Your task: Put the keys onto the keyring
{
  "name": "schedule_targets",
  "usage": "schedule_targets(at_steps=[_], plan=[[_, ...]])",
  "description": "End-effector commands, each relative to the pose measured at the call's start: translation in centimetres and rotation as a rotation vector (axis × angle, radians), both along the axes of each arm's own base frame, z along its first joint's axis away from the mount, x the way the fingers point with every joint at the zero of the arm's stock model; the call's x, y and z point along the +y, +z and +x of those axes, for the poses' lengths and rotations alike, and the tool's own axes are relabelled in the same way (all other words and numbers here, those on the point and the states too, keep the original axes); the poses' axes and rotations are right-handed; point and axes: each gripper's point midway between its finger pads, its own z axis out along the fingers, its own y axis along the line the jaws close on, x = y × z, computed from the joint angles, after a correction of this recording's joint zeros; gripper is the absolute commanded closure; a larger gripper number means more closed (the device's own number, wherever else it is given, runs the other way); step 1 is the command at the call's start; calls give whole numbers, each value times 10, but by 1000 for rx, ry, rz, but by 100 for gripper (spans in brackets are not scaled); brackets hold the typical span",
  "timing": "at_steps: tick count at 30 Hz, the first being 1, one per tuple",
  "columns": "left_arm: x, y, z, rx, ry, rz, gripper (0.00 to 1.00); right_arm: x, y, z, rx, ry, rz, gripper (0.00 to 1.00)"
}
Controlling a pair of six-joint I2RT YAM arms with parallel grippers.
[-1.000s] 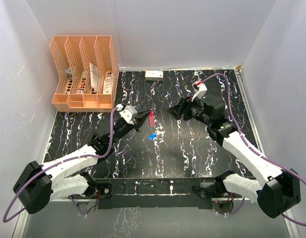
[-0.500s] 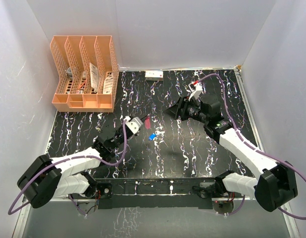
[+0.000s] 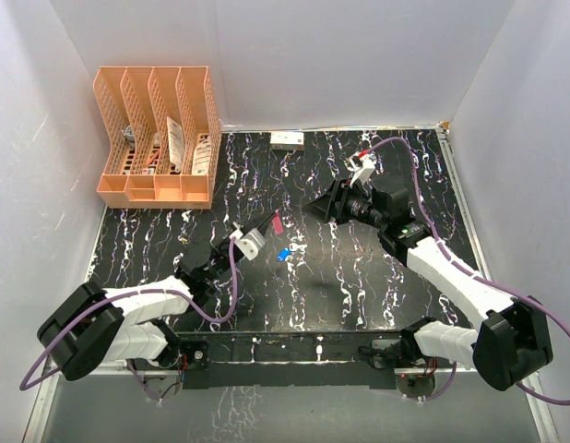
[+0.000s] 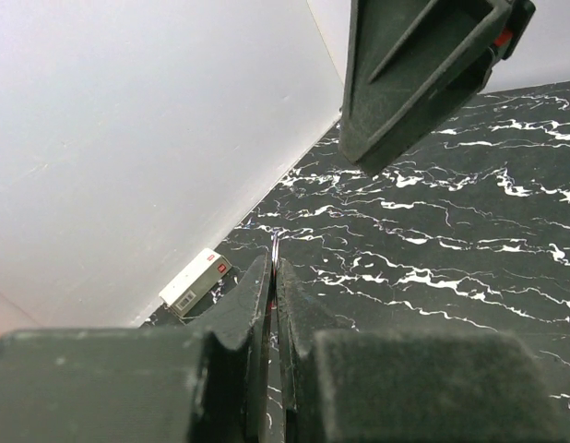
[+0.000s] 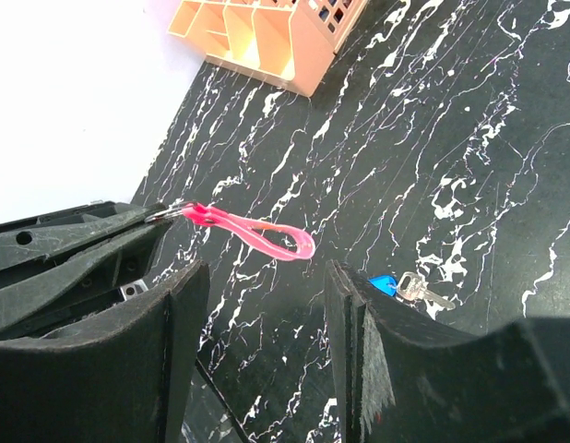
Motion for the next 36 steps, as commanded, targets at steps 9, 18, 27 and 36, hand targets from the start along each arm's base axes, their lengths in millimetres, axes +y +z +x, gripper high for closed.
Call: schedule_targets(at_steps=[9,18,27,36], plan=[[-18,17,-14,80,-122,-22,100,5,36,-1,-190,64,13,48],[-39,29,-19,380,-217,-17,100,-7,45,-4,-382,57,-73,47],[-49,30,-27,572,-340,20,100,-13,61,-26,-572,125,-122,49],[-44,38,-28,626,-420,14,100,-9,57,-44,-658,217,-131,60]])
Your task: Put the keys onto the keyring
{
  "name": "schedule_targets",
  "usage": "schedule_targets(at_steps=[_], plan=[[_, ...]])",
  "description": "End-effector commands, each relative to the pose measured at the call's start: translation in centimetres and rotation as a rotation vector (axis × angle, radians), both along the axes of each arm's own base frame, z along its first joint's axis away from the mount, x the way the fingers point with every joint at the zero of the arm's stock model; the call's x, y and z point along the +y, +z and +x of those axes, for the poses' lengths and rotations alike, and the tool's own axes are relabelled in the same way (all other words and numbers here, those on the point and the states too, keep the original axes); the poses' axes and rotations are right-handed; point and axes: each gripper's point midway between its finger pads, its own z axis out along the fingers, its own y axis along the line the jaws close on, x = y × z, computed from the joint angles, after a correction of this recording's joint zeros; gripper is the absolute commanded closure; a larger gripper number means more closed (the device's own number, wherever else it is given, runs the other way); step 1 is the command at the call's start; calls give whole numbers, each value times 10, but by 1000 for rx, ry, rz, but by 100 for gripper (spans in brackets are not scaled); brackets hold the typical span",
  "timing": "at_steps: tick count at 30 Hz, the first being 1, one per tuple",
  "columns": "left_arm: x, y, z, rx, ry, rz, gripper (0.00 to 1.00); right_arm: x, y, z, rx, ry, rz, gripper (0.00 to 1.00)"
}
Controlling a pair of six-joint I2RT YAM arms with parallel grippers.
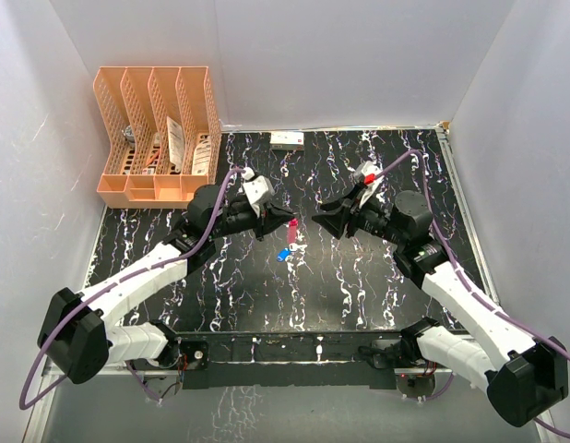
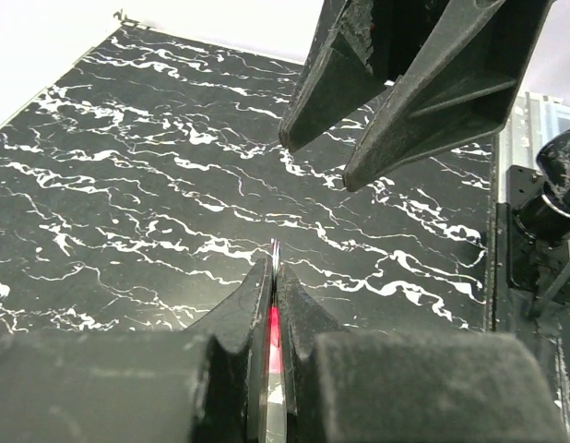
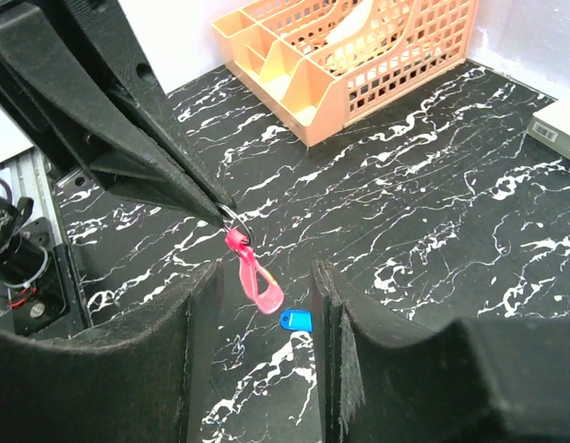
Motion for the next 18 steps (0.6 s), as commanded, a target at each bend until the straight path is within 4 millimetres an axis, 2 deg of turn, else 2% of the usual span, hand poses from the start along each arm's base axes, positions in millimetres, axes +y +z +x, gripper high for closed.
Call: schedule_targets(at_steps=[1,11,18], plan=[[-3,24,-10,7,-76,-45,100,6,17,-9,-121,72,11,60],[-10,25,-15,35,-137,-54,100,21,6,-7,-60,165,17,59],[-10,21,-15,53,-145,-30,100,24,12,-6,-73,176,28,60]])
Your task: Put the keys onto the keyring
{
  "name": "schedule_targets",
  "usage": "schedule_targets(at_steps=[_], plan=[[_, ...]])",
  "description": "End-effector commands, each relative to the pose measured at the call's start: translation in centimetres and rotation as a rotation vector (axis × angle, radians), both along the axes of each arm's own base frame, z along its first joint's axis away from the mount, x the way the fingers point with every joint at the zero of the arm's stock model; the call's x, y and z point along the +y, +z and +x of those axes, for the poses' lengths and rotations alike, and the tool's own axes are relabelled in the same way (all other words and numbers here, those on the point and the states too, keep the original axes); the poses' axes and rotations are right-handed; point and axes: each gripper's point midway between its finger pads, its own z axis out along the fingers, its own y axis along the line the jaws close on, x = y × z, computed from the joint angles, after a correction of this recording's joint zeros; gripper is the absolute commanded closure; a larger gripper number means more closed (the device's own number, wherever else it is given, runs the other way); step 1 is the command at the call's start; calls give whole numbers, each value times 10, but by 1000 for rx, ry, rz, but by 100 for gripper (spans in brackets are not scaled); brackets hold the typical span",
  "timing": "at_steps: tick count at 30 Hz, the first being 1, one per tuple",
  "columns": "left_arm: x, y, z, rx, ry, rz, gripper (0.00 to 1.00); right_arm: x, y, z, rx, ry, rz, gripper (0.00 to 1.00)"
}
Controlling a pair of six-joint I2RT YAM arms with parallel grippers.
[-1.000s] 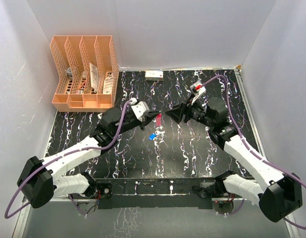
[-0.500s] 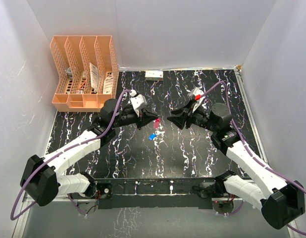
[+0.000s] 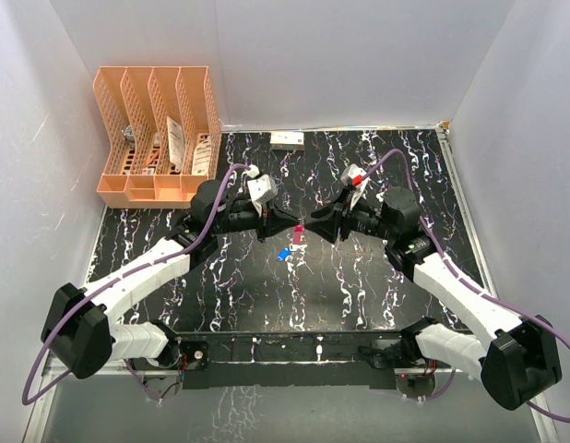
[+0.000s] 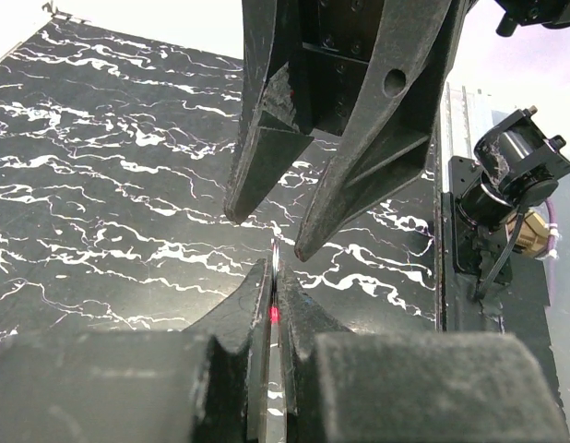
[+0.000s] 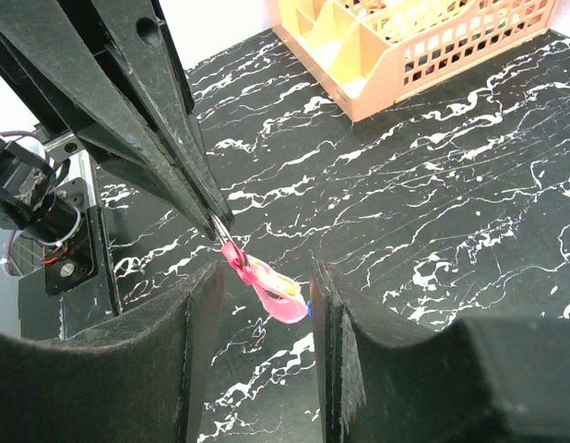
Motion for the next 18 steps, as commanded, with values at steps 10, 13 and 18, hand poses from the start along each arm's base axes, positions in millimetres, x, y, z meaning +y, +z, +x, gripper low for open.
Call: schedule_targets(at_steps=[10,13,18], plan=[[-8,15,-5,7,-92,-6,100,9,42,-1,-122,59,64,71],[-9,13,-5,13,-104,1,100,9,43,-1,-124,61,65,75],[-10,14,-5,12,-106,1,100,10,41,-2,-117,72,63,81]])
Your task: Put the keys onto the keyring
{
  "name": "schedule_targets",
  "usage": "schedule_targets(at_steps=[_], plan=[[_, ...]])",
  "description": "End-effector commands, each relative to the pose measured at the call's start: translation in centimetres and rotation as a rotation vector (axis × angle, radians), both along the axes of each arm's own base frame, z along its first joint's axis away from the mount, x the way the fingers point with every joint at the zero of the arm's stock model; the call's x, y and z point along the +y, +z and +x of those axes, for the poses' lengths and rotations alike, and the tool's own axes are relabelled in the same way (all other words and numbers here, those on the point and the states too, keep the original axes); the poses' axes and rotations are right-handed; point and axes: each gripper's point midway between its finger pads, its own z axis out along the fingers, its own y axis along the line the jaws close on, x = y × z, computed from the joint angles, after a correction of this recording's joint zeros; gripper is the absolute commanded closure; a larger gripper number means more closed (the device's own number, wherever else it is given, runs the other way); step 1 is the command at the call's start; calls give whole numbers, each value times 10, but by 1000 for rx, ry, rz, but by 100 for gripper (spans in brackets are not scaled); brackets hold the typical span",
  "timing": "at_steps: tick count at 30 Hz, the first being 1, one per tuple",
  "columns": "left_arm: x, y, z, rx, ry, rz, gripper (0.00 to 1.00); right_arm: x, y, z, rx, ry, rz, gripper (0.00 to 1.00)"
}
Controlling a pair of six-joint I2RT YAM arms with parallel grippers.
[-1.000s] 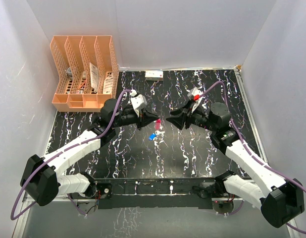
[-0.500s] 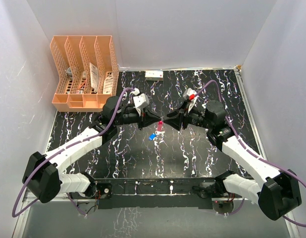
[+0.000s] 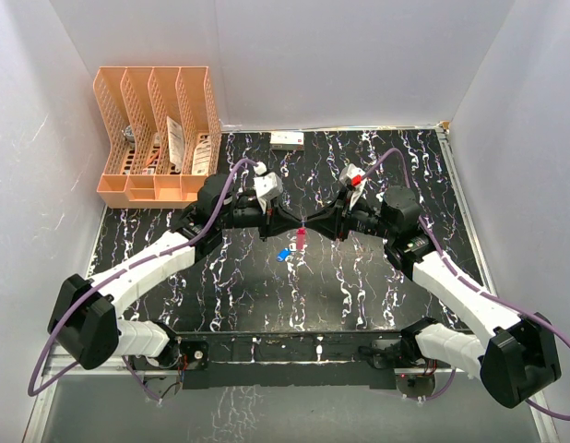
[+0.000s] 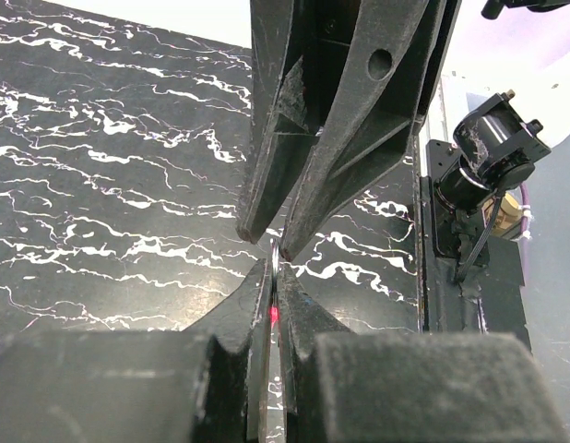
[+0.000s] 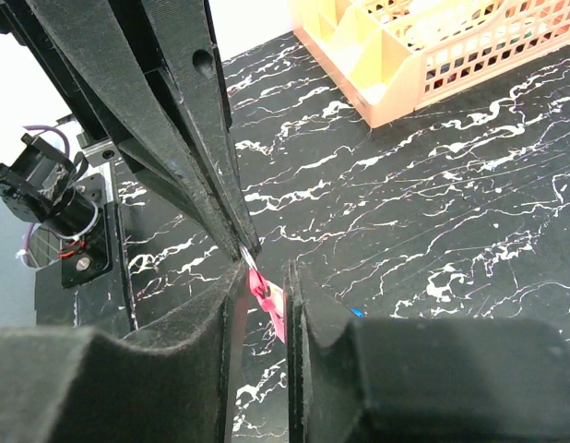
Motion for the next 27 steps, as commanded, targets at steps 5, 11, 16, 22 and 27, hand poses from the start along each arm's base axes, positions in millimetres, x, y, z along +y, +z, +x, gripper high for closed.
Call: schedule_targets(at_steps=[5,11,16,22,27], plan=[[-3,25,-1,-42,-36,-35,100,5,35,1,-102,32,49,85],[-6,26,-3,-38,-64,-41,100,7,34,-2,-100,54,48,86],[-8,26,-4,-29,-85,-41,100,7,35,-4,-105,65,51,93],[-5,25,6,-33,-19,-28,100,7,36,-4,-107,64,53,100],[2,25,23,-42,100,-13,83,6,36,-3,-98,51,53,100]])
